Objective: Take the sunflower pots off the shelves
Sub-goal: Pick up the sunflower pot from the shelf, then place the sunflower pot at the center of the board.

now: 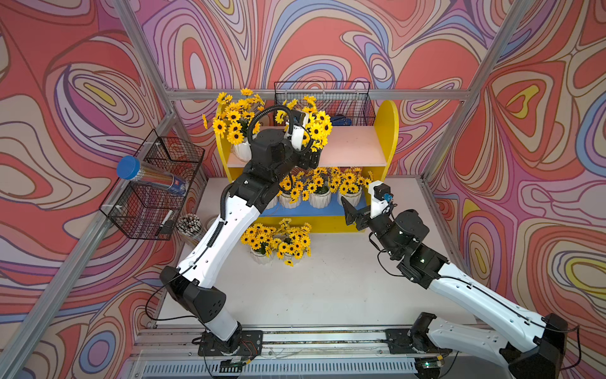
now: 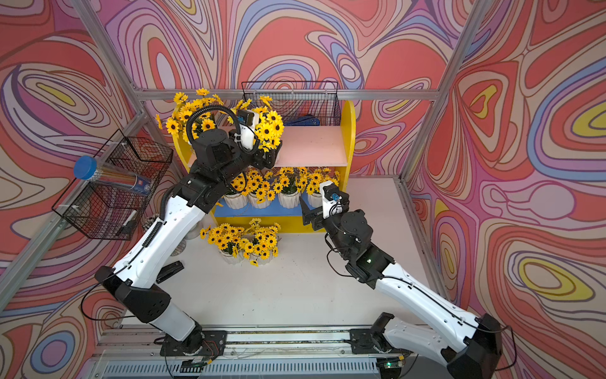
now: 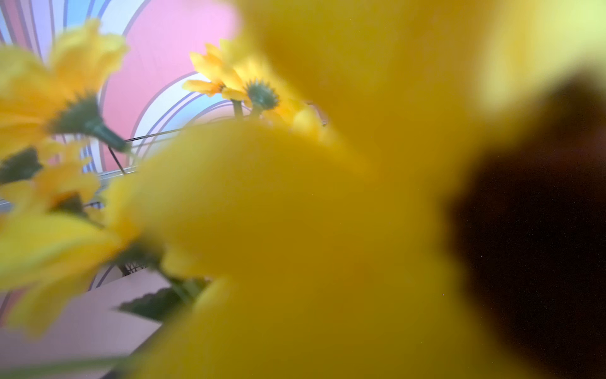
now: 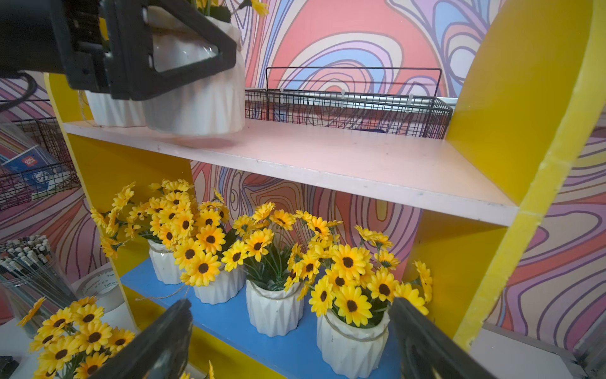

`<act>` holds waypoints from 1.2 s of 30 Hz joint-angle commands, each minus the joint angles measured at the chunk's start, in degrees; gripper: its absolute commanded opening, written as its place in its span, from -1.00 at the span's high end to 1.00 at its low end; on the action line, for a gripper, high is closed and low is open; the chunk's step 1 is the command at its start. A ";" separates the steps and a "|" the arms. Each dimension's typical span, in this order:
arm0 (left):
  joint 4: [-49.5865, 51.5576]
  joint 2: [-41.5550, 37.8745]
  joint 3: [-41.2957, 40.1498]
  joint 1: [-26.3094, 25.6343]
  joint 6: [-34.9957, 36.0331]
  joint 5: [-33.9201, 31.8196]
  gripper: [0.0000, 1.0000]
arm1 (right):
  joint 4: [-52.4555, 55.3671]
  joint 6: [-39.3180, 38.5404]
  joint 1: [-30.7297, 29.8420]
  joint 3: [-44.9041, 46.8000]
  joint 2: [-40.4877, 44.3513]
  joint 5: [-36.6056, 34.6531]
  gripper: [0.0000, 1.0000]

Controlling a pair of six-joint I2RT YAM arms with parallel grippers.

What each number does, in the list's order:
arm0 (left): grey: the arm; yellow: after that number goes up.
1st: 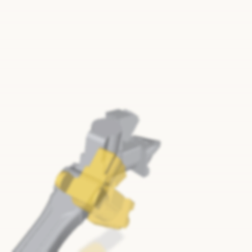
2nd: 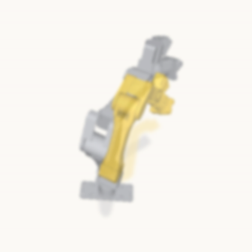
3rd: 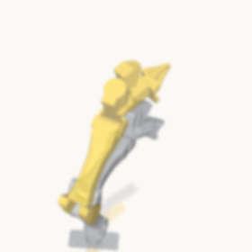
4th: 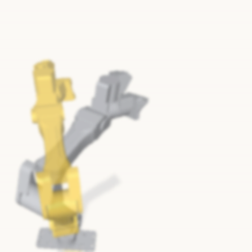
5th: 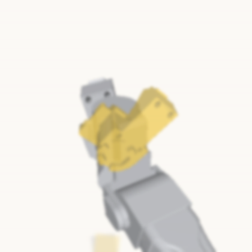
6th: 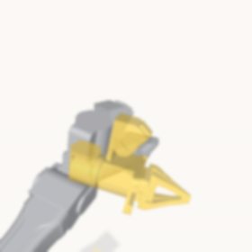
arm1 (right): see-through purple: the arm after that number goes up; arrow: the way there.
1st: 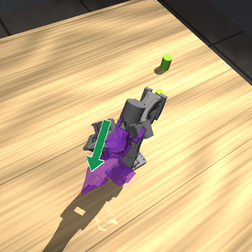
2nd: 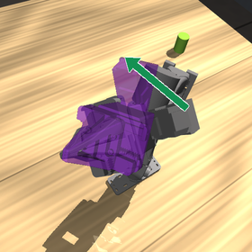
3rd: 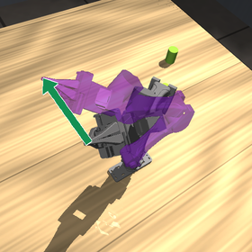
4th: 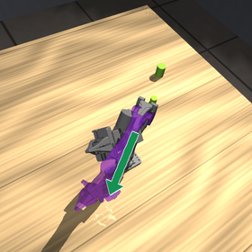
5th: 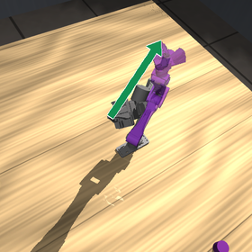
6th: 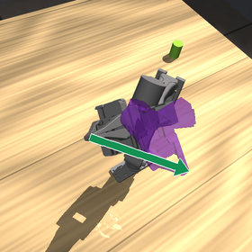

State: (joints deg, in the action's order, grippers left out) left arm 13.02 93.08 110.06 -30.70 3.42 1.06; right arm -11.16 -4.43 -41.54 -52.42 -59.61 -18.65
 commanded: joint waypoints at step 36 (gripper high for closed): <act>-17.14 -27.92 -45.49 -23.84 -2.31 -5.41 1.00 | 18.62 22.83 8.90 7.67 10.04 -24.30 -0.94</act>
State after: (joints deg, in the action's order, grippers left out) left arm 8.03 67.77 67.88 -53.47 2.28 -2.57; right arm 2.76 12.05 -34.61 -46.33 -51.22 -38.68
